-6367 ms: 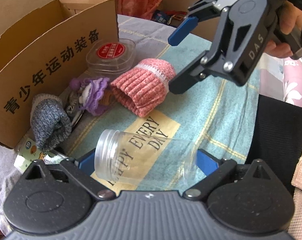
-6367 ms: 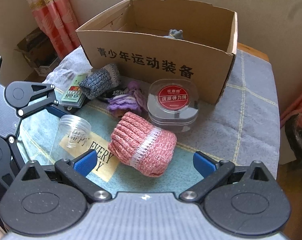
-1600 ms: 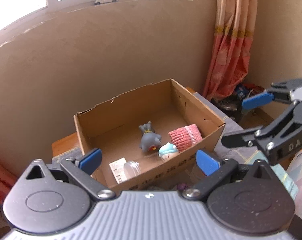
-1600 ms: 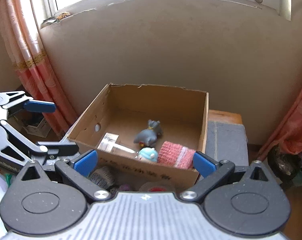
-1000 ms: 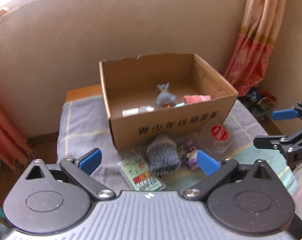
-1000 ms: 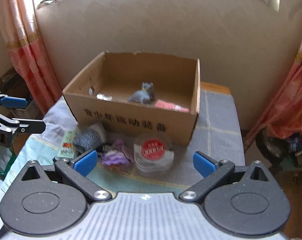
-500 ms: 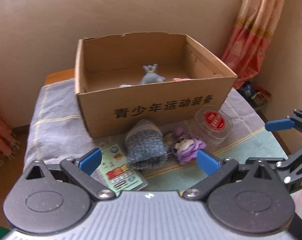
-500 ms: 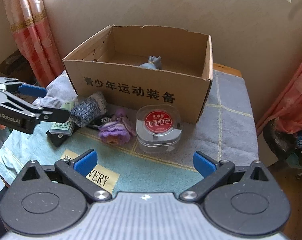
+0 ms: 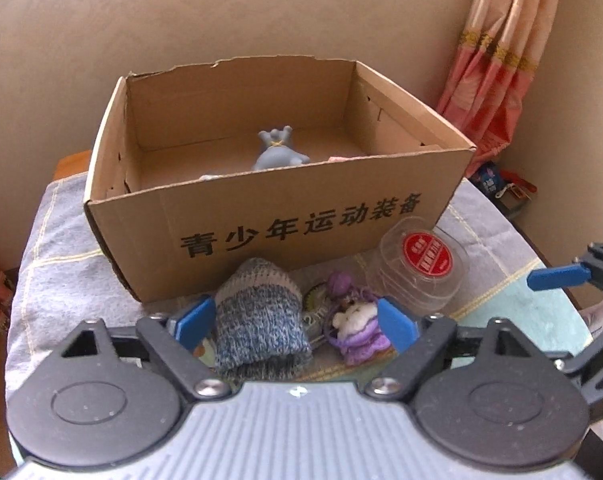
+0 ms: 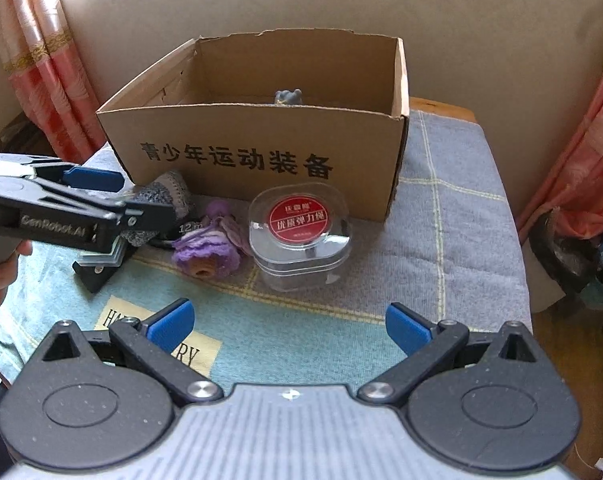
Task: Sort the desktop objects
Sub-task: 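Grasp the grey knit sock with left tool while right tool grasps the red-label clear box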
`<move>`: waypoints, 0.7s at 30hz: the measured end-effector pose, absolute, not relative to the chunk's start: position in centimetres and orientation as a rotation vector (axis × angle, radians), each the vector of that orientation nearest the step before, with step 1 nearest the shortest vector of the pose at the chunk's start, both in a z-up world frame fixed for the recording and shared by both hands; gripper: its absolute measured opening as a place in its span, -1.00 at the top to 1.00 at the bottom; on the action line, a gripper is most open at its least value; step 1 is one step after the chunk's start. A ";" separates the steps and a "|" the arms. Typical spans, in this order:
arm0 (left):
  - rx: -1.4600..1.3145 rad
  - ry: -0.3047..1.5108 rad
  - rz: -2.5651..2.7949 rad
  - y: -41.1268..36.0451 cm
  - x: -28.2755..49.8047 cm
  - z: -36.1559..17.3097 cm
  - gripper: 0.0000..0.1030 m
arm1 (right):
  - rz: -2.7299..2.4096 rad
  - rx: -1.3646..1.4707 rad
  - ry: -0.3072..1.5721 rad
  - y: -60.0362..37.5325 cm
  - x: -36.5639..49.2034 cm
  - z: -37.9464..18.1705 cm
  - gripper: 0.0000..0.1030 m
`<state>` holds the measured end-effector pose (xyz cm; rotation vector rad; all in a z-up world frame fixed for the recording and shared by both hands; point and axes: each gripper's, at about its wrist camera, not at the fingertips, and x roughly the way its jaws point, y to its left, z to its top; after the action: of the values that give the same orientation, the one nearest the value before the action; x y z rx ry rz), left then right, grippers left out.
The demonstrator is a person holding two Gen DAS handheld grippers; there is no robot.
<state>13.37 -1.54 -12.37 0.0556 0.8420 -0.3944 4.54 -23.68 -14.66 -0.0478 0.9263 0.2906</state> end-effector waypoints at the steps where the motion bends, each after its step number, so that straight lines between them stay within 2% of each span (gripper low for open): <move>1: 0.054 0.841 -0.388 -1.5 13.6 -12.5 -0.59 | 0.290 -0.051 0.926 -23.7 4.6 -14.7 -1.00; 2: 0.052 0.843 -0.388 -1.5 13.8 -12.6 -0.51 | 0.292 -0.056 0.923 -23.7 4.7 -14.8 -1.00; 6: 0.044 0.867 -0.361 -1.1 14.7 -13.6 -0.48 | 0.296 -0.076 0.905 -23.9 5.3 -14.8 -1.00; 11: 0.022 0.897 -0.344 -0.4 15.5 -14.6 -0.21 | 0.296 -0.086 0.884 -24.0 6.2 -15.0 -1.00; 17: 0.017 0.914 -0.339 -0.2 16.2 -15.5 -0.14 | 0.293 -0.160 0.857 -23.0 7.3 -15.8 -0.95; 21: 0.011 0.921 -0.340 -0.2 16.5 -16.1 -0.14 | 0.301 -0.210 0.866 -22.4 8.2 -16.8 -0.79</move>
<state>16.50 -0.17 -16.10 0.0112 0.9206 -0.3404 8.19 -22.37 -16.77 -0.2096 0.8657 0.3011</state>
